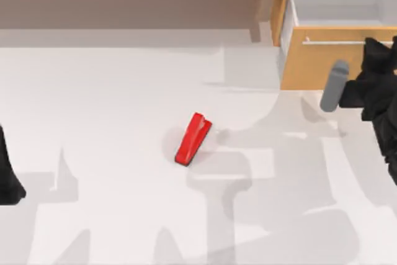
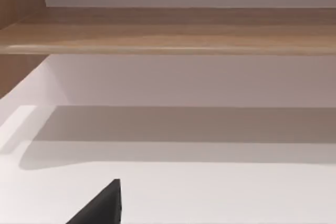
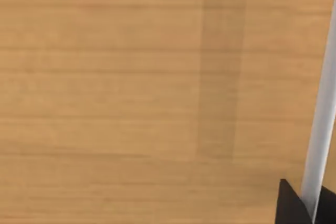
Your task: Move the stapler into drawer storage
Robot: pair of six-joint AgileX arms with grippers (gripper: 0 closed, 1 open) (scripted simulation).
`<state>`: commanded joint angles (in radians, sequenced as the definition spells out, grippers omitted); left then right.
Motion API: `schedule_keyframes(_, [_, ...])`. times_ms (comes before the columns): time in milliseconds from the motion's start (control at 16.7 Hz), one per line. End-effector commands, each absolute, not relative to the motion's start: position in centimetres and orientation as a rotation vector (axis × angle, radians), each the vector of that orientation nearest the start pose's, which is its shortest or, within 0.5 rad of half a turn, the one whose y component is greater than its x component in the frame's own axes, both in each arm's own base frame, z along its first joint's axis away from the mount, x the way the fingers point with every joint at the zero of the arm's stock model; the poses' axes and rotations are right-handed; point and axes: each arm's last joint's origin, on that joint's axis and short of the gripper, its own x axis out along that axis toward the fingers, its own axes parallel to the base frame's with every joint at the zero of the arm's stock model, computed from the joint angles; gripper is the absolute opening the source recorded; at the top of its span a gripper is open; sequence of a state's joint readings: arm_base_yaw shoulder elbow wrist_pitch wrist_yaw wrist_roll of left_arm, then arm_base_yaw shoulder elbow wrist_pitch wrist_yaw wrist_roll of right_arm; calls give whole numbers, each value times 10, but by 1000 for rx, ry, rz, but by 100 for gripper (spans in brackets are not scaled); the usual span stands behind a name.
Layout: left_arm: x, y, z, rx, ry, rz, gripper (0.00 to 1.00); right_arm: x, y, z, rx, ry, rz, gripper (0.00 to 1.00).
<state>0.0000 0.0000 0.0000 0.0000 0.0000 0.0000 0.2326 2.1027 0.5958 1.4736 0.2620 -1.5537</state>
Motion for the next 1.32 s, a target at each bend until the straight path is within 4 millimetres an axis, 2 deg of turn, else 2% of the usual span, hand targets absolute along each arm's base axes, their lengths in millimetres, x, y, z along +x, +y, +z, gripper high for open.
schedule_keyframes(180, [106, -1, 160, 0, 0, 0, 100, 306, 70, 86, -1571, 20, 2, 0])
schedule_keyframes(540, [106, -1, 160, 0, 0, 0, 100, 302, 70, 86, -1571, 15, 0, 0])
schedule_keyframes(1020, [106, -1, 160, 0, 0, 0, 100, 245, 70, 86, -1571, 18, -2, 0])
schedule_keyframes(1260, [106, -1, 160, 0, 0, 0, 100, 243, 70, 87, -1570, 17, -4, 0])
schedule_keyframes(1320, [106, -1, 160, 0, 0, 0, 100, 243, 70, 87, -1570, 17, -4, 8])
